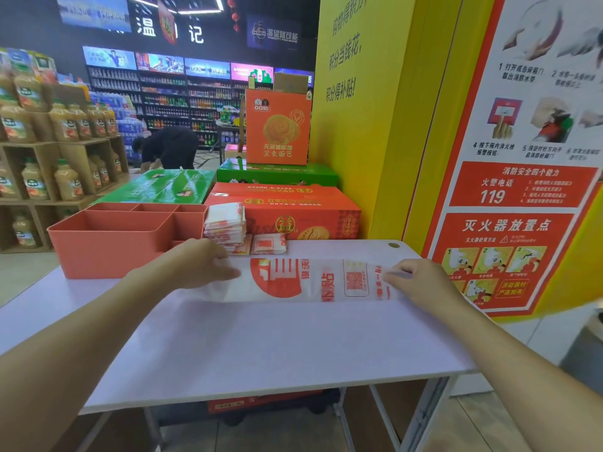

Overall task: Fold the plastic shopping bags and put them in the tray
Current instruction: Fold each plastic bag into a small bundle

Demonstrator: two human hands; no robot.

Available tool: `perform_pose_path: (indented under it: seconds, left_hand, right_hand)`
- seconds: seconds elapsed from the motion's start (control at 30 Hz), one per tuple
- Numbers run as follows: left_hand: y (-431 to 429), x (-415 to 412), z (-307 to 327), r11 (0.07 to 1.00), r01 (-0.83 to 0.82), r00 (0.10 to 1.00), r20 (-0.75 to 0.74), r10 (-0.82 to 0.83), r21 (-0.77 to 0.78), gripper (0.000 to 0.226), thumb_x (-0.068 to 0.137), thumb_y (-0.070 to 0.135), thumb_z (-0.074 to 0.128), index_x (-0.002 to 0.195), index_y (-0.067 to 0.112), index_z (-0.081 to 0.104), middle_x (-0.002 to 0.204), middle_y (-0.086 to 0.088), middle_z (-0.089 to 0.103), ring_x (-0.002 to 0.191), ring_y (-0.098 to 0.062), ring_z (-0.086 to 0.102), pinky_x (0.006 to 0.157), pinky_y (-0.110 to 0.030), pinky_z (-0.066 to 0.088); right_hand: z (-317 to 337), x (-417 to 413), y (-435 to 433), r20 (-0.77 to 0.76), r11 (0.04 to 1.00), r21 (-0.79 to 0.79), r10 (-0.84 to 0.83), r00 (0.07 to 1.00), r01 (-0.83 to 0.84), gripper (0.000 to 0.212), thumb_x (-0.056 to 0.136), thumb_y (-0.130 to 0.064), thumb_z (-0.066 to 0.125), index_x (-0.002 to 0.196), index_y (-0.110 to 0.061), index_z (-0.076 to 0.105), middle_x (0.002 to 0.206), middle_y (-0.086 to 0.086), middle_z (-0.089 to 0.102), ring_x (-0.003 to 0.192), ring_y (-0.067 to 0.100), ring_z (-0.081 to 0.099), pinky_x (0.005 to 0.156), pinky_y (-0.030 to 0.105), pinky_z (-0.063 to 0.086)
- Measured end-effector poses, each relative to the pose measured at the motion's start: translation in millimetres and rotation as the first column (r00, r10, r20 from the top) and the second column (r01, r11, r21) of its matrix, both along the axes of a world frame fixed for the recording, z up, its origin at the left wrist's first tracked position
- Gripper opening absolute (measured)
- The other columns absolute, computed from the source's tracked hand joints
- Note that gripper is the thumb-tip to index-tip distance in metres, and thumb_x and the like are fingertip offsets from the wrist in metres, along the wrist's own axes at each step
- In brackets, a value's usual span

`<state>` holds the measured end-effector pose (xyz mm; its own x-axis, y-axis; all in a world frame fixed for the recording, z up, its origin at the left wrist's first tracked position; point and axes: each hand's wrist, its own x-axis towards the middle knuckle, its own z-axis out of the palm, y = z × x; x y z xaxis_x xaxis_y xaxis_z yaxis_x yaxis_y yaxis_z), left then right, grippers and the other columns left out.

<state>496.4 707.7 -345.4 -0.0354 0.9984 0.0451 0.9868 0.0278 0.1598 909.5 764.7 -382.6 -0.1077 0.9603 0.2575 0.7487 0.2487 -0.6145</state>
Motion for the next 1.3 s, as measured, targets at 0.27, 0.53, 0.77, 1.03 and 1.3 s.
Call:
perform_pose_path:
  seconds: [0.27, 0.53, 0.77, 1.03, 1.3]
  left_hand:
    - [17, -7, -11, 0.983, -0.181, 0.983, -0.047, 0.179, -0.026, 0.045, 0.072, 0.07, 0.068, 0.07, 0.025, 0.068, 0.072, 0.007, 0.066, 0.069, -0.014, 0.062, 0.065, -0.028, 0.053]
    - [15, 2, -20, 0.99, -0.108, 0.96, -0.251, 0.127, 0.088, 0.043, 0.08, 0.063, 0.066, 0.11, 0.034, 0.058, 0.107, 0.009, 0.056, 0.099, -0.018, 0.056, 0.07, -0.029, 0.043]
    - [16, 60, -25, 0.969, 0.209, 0.966, -0.18, -0.184, 0.134, 0.039, 0.101, 0.044, 0.047, 0.137, 0.033, 0.055, 0.139, 0.008, 0.058, 0.122, -0.02, 0.058, 0.098, -0.038, 0.051]
    - [21, 108, -63, 0.969, 0.218, 0.973, -0.048, -0.225, -0.117, 0.056, 0.104, 0.054, 0.015, 0.158, 0.04, 0.009, 0.168, 0.008, 0.001, 0.155, -0.024, 0.0, 0.123, -0.054, 0.001]
    - [18, 105, -65, 0.979, 0.054, 0.994, -0.081, -0.071, -0.197, 0.068, 0.093, 0.074, 0.011, 0.155, 0.05, -0.003, 0.165, 0.018, -0.013, 0.153, -0.033, -0.014, 0.116, -0.067, -0.009]
  right_hand:
    - [-14, 3, 12, 0.104, 0.981, -0.048, -0.184, 0.977, 0.19, 0.007, 0.089, -0.03, 0.069, 0.092, -0.024, 0.069, 0.099, -0.001, 0.071, 0.091, 0.021, 0.062, 0.077, 0.036, 0.052]
    - [-16, 1, 17, 0.217, 0.944, 0.011, -0.325, 0.92, 0.331, 0.062, 0.088, -0.031, 0.072, 0.143, -0.018, 0.046, 0.139, 0.012, 0.052, 0.127, 0.035, 0.047, 0.1, 0.047, 0.045]
    - [-14, -45, -2, 0.424, 0.987, 0.132, -0.144, 0.894, 0.096, 0.055, 0.101, -0.026, 0.051, 0.153, -0.017, 0.037, 0.156, 0.005, 0.04, 0.142, 0.027, 0.035, 0.117, 0.042, 0.029]
    - [-25, -102, -12, 0.534, 0.981, -0.121, 0.191, 0.824, -0.15, 0.058, 0.106, -0.051, 0.026, 0.16, -0.031, 0.025, 0.169, -0.001, 0.017, 0.155, 0.03, 0.013, 0.125, 0.049, 0.008]
    - [-30, -78, -1, 0.567, 0.963, -0.268, 0.125, 0.814, 0.039, 0.084, 0.088, -0.085, 0.012, 0.16, -0.044, 0.004, 0.17, -0.011, -0.008, 0.155, 0.032, -0.014, 0.123, 0.055, -0.009]
